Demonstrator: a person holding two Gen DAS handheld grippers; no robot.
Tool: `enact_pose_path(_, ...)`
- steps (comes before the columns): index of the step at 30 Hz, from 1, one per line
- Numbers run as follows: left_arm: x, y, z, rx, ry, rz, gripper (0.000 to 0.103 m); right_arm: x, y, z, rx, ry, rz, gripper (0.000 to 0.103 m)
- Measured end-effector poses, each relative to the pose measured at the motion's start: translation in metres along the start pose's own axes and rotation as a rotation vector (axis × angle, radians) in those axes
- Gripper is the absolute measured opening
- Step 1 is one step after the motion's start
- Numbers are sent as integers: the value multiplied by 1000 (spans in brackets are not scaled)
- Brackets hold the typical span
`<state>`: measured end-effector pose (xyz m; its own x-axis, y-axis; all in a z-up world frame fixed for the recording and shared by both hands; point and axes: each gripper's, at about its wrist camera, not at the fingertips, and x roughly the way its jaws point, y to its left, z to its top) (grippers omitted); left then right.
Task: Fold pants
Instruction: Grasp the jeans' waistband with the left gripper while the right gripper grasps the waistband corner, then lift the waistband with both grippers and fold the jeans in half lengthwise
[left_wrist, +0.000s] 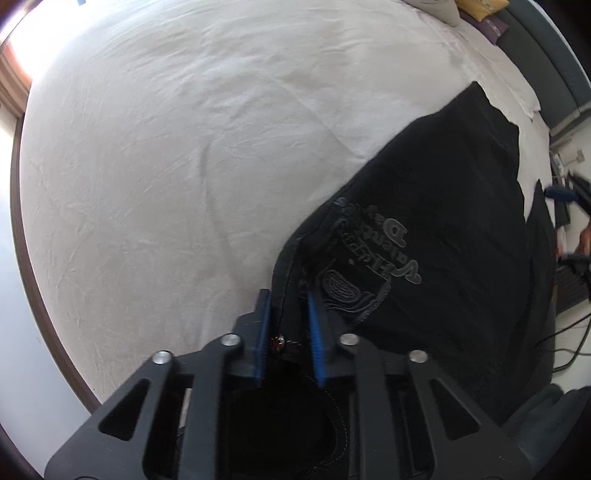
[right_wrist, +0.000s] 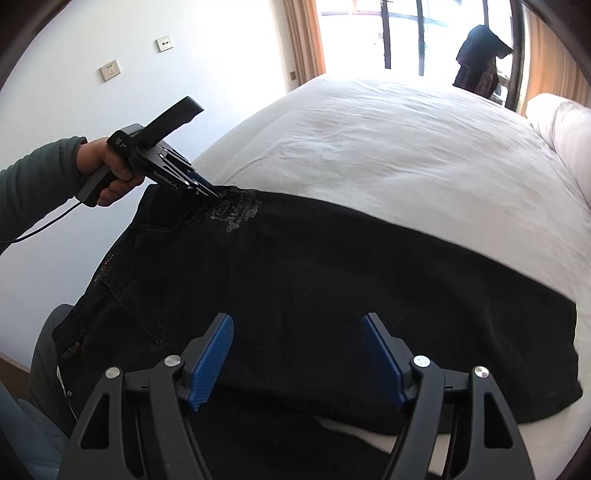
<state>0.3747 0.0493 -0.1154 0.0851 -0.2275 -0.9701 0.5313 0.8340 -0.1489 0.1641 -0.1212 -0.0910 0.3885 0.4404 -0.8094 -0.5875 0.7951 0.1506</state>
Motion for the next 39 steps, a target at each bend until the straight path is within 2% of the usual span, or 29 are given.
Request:
enact_pose_path(2, -6, -10, -3, 24, -27, 37, 9, 3, 2, 13, -50, -1, 0, 69)
enact_pose_path(7, -35, -33, -23, 66, -150, 128, 8, 18, -3, 49, -167, 1, -2, 65)
enact_pose_path(13, -54, -76, -42, 174, -235, 246, 8, 49, -6, 90, -283, 57, -10, 59)
enact_pose_path(17, -62, -89, -53, 197, -268, 268, 8, 66, 2, 107, -369, 87, 13, 59)
enact_pose_path(21, -67, -97, -62, 221, -292, 285, 8, 88, 6, 111, -467, 178, -14, 56)
enact_pose_path(27, -67, -111, -71, 271, -304, 313, 8, 94, -1, 120, -474, 216, 25, 56)
enact_pose_path(29, -68, -112, -74, 271, -314, 313, 8, 98, 2, 118, -505, 245, 17, 51)
enact_pose_path(31, -69, -113, -76, 272, -318, 311, 8, 101, 7, 113, -528, 275, 17, 40)
enact_pose_path(33, -70, -115, -79, 277, -322, 308, 8, 103, 10, 111, -548, 293, 14, 36)
enact_pose_path(35, -71, -116, -81, 275, -323, 306, 8, 105, 9, 112, -547, 299, 18, 21)
enact_pose_path(39, -75, -116, -86, 266, -328, 306, 8, 100, 10, 114, -536, 283, 24, 11)
